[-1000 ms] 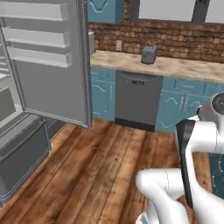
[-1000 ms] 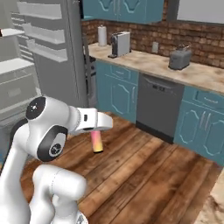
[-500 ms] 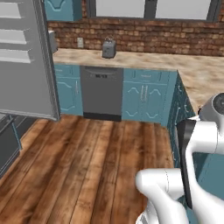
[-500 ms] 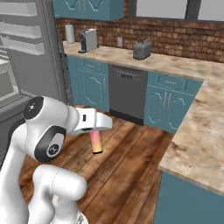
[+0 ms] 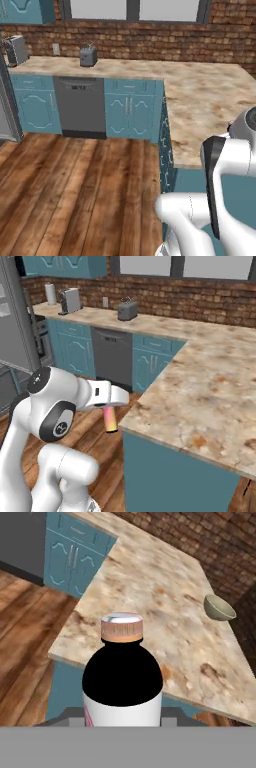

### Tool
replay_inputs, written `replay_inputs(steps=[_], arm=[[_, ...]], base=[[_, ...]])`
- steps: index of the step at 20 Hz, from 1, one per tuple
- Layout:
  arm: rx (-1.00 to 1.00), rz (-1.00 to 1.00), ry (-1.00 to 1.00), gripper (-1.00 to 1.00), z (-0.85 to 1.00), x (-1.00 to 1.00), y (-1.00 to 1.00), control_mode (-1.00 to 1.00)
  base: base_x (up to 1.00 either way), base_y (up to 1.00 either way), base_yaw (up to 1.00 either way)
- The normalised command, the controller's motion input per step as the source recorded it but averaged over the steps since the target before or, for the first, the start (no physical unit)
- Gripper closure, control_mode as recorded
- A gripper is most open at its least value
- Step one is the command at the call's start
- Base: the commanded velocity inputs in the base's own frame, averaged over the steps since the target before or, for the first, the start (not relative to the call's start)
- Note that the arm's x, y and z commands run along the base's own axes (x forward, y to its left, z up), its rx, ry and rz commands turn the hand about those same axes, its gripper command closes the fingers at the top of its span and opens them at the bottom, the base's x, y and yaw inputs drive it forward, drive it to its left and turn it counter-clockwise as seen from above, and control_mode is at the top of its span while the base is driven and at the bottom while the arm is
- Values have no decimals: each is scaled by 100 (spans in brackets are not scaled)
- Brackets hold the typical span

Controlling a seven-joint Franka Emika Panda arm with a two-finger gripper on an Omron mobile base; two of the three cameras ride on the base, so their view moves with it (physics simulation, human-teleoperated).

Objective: Open the fridge, grab two sodas, and place both sodas inside the bowl with ice on the dining counter.

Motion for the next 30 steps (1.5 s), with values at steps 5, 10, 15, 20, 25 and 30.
replay_inputs(steps=[5, 10, 15, 20, 25, 30], arm=[[0, 0, 0, 100, 0, 0, 0, 100], [0, 0, 0, 100, 0, 0, 0, 100], [0, 0, 0, 100, 0, 0, 0, 100], [0, 0, 0, 100, 0, 0, 0, 100], [0, 0, 0, 100, 0, 0, 0, 100], [0, 0, 0, 100, 0, 0, 0, 100]], base=[[0, -100, -13], [7, -100, -9], [17, -100, -7], [30, -100, -3], [46, -100, 0], [35, -100, 1]])
